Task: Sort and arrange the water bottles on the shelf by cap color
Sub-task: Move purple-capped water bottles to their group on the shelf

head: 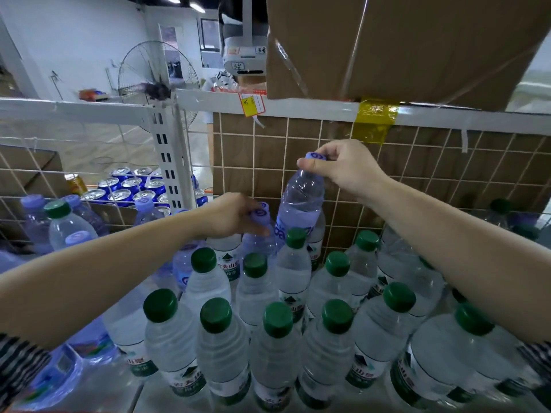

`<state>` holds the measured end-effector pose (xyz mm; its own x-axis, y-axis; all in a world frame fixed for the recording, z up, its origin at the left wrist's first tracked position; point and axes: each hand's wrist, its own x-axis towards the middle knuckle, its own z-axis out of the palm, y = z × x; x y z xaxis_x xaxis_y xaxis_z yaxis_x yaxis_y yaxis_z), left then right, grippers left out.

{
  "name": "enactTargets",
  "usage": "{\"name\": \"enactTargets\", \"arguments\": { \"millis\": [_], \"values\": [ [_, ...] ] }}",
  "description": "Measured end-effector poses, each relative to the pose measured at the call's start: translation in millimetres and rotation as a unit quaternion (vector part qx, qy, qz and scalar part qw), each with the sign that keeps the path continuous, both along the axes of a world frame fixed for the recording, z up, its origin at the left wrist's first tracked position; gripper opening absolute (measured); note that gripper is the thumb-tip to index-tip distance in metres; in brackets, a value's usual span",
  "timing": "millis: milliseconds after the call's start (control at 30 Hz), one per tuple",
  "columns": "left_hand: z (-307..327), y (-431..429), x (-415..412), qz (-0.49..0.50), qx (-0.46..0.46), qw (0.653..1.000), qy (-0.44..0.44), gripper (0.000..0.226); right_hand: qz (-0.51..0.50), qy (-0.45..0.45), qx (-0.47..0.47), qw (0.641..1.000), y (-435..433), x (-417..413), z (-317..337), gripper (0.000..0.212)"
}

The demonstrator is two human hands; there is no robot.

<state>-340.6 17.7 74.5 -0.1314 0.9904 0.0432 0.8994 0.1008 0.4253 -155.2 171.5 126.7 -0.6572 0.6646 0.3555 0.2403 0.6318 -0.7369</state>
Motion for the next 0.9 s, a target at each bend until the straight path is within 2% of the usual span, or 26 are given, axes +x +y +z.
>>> {"name": "enactTargets", "arguments": {
  "millis": [100,200,333,467,600,733,900],
  "values": [
    [24.1,3.0,3.0,0.02,0.091,0.99,-0.11,0.037,-0.002,0.12,-0.07,0.99,-5.1,4.9,15.2,0.033],
    [52.2,4.8,15.6,0.042,0.199,0.956,-0.214,0.042,-0.004,0.204,-0.078,0.976,-12.3,12.3,31.9,0.028],
    [83.5,9.1,39.3,0.028,0.289,0.884,-0.367,0.015,-0.007,0.293,-0.1,0.951,-25.3,29.0,59.0,0.019],
    [110.9,10.1,76.3,-0.02,0.345,0.868,-0.358,0.014,-0.006,0.34,-0.074,0.937,-36.6,55.7,85.7,0.019],
    [135.8,0.6,118.8,-0.055,0.373,0.832,-0.407,0.014,-0.008,0.351,-0.014,0.936,-48.5,92.2,106.9,0.024],
    [147.8,-11.7,163.2,-0.067,0.409,0.843,-0.342,0.017,0.023,0.357,0.01,0.934,-68.7,136.9,116.2,0.027],
    [139.6,-40.2,218.5,-0.071,0.433,0.829,-0.347,0.018,0.063,0.34,-0.012,0.938,-100.6,191.2,104.9,0.029]
  ]
}}
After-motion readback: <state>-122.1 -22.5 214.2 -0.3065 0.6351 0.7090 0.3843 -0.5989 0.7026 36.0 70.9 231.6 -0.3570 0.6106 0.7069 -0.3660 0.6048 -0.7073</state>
